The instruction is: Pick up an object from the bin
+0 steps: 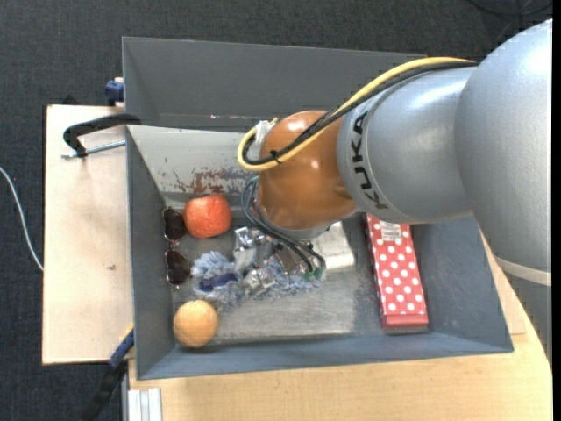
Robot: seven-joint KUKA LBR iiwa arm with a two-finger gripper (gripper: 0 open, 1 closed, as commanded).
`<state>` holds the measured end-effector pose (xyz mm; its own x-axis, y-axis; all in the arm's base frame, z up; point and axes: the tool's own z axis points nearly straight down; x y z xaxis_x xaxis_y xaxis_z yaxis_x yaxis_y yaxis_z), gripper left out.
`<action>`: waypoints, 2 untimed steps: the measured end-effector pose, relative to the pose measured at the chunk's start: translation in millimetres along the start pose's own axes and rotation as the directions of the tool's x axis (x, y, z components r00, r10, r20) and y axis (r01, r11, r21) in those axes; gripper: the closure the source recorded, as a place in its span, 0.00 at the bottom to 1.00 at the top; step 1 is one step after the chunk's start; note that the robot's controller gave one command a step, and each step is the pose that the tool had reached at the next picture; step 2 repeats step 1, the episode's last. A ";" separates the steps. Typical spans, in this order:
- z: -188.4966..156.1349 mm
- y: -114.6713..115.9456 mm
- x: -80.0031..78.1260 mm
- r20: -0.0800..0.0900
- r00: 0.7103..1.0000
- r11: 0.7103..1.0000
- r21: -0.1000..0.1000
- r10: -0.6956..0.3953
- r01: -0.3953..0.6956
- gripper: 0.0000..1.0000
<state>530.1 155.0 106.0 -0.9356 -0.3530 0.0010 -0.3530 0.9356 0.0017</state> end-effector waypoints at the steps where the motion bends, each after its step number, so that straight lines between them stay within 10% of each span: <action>1: -98.3 53.0 6.3 0.006 0.993 0.993 0.000 0.118 -0.118 1.00; 2: -98.3 53.0 6.3 0.006 0.993 0.993 0.000 0.118 -0.118 1.00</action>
Offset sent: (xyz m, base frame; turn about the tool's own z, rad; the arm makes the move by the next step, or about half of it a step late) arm 0.0000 0.0000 0.0000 0.0000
